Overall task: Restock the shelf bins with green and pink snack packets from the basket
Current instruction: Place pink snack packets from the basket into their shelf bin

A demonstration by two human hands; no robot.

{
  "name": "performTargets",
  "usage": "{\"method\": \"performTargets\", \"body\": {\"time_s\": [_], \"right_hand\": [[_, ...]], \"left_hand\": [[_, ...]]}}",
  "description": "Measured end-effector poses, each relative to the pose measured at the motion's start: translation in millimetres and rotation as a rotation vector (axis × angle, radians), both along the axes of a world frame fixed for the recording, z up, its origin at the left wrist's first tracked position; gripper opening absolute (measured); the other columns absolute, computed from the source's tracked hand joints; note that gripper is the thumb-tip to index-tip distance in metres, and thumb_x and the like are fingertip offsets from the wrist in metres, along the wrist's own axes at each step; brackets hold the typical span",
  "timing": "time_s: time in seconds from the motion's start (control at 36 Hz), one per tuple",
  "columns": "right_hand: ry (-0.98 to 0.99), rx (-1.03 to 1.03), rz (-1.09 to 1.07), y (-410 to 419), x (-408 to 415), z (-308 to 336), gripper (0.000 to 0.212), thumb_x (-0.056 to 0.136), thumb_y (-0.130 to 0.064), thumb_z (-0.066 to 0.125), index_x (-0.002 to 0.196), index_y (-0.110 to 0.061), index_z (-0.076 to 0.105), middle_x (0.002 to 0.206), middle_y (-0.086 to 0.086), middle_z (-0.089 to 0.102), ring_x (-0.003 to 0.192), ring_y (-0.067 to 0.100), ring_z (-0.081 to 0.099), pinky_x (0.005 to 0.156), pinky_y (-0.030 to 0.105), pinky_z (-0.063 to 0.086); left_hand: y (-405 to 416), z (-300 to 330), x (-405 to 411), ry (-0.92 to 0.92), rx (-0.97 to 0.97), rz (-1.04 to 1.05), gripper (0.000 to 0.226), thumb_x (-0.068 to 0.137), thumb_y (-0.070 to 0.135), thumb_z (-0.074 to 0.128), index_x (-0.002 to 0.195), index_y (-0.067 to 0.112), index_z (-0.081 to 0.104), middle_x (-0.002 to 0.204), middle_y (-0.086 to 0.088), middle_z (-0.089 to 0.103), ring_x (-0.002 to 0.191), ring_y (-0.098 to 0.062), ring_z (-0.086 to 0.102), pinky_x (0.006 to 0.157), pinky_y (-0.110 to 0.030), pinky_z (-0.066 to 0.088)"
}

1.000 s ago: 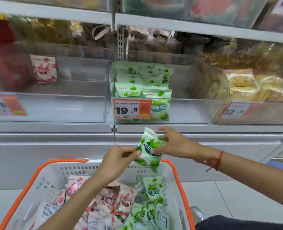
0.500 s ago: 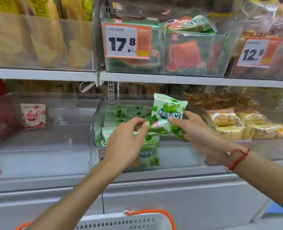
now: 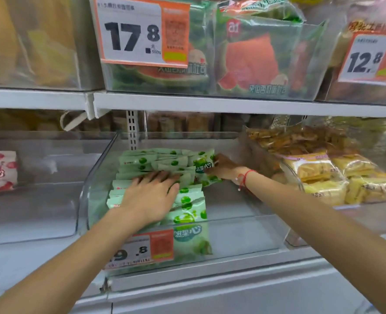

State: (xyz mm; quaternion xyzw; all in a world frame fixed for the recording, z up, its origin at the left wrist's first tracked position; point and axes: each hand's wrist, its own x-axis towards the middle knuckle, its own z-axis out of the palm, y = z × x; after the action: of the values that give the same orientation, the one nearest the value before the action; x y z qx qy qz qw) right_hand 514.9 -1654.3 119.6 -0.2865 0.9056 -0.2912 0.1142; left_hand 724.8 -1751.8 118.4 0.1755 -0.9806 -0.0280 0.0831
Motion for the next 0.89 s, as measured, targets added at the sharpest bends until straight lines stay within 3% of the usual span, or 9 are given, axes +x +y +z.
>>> {"method": "performTargets", "body": {"time_s": [0.11, 0.17, 0.22, 0.28, 0.33, 0.5, 0.64, 0.78, 0.89], "right_hand": [[0.133, 0.086, 0.017, -19.0, -24.4, -25.3, 0.083, 0.072, -0.071, 0.058, 0.13, -0.014, 0.048, 0.128, 0.011, 0.057, 0.109, 0.03, 0.059, 0.092, 0.042, 0.05], [0.26, 0.1, -0.07, -17.4, 1.5, -14.0, 0.092, 0.082, -0.056, 0.062, 0.147, -0.004, 0.023, 0.148, 0.017, 0.035, 0.125, 0.035, 0.048, 0.1, 0.042, 0.043], [0.439, 0.077, -0.159, -20.2, 7.7, -11.5, 0.093, 0.085, -0.031, 0.069, 0.148, 0.002, 0.008, 0.151, 0.019, 0.023, 0.124, 0.038, 0.047, 0.091, 0.042, 0.044], [0.632, -0.017, -0.117, -24.7, 6.6, -11.2, 0.081, 0.08, -0.009, 0.07, 0.143, -0.003, 0.02, 0.142, 0.018, 0.03, 0.102, 0.042, 0.059, 0.066, 0.041, 0.044], [0.722, -0.018, -0.029, -28.6, 5.5, -10.7, 0.077, 0.076, 0.0, 0.069, 0.139, -0.009, 0.027, 0.14, 0.02, 0.031, 0.088, 0.044, 0.061, 0.057, 0.036, 0.039], [0.645, 0.018, 0.124, -20.6, 1.3, -12.1, 0.051, 0.083, -0.027, 0.07, 0.126, -0.014, 0.045, 0.131, 0.016, 0.033, 0.095, 0.041, 0.059, 0.079, 0.042, 0.048], [0.671, 0.111, 0.182, -18.2, 0.5, -8.6, 0.053, 0.083, -0.037, 0.066, 0.128, -0.017, 0.049, 0.138, 0.012, 0.032, 0.103, 0.039, 0.056, 0.084, 0.042, 0.049], [0.784, 0.188, 0.191, -17.3, -8.5, -7.3, 0.069, 0.074, -0.027, 0.071, 0.134, -0.015, 0.038, 0.137, 0.012, 0.034, 0.117, 0.034, 0.043, 0.087, 0.044, 0.046], [1.069, 0.159, 0.231, -17.0, -6.9, -5.8, 0.061, 0.065, -0.011, 0.076, 0.121, -0.014, 0.053, 0.12, 0.013, 0.051, 0.11, 0.034, 0.049, 0.077, 0.039, 0.044]], "left_hand": [[-0.5, -4.1, -1.8, 0.025, 0.015, -0.002, 0.046, 0.103, 0.043, 0.017, 0.149, 0.039, 0.02, 0.157, 0.013, 0.019, 0.146, -0.013, 0.013, 0.113, -0.033, 0.016], [-1.5, -6.3, -2.8, 0.041, 0.021, 0.001, 0.046, 0.102, 0.043, 0.017, 0.148, 0.04, 0.02, 0.157, 0.014, 0.019, 0.146, -0.012, 0.012, 0.113, -0.033, 0.016], [-2.6, -7.4, -3.9, 0.057, 0.026, 0.005, 0.046, 0.102, 0.043, 0.018, 0.148, 0.041, 0.021, 0.157, 0.015, 0.018, 0.146, -0.011, 0.012, 0.113, -0.033, 0.015], [-2.3, -7.6, -4.2, 0.067, 0.036, 0.001, 0.046, 0.102, 0.043, 0.018, 0.148, 0.04, 0.022, 0.157, 0.015, 0.019, 0.145, -0.011, 0.012, 0.113, -0.032, 0.015], [-2.1, -6.9, -4.2, 0.071, 0.048, -0.001, 0.046, 0.102, 0.043, 0.019, 0.148, 0.039, 0.022, 0.157, 0.014, 0.019, 0.145, -0.012, 0.013, 0.113, -0.033, 0.015], [-1.9, -7.0, -4.2, 0.083, 0.06, -0.005, 0.046, 0.102, 0.043, 0.02, 0.148, 0.038, 0.024, 0.157, 0.013, 0.021, 0.145, -0.013, 0.014, 0.114, -0.033, 0.014], [-3.1, -7.4, -4.0, 0.091, 0.079, -0.007, 0.046, 0.102, 0.043, 0.021, 0.148, 0.038, 0.024, 0.157, 0.013, 0.021, 0.145, -0.013, 0.014, 0.114, -0.034, 0.014], [-3.2, -6.5, -4.2, 0.085, 0.098, -0.011, 0.046, 0.102, 0.043, 0.021, 0.148, 0.038, 0.023, 0.157, 0.013, 0.02, 0.145, -0.012, 0.013, 0.114, -0.034, 0.012], [-3.2, -6.7, -4.1, 0.083, 0.108, -0.01, 0.047, 0.102, 0.043, 0.021, 0.148, 0.038, 0.023, 0.157, 0.012, 0.02, 0.145, -0.013, 0.013, 0.114, -0.034, 0.012]]}}
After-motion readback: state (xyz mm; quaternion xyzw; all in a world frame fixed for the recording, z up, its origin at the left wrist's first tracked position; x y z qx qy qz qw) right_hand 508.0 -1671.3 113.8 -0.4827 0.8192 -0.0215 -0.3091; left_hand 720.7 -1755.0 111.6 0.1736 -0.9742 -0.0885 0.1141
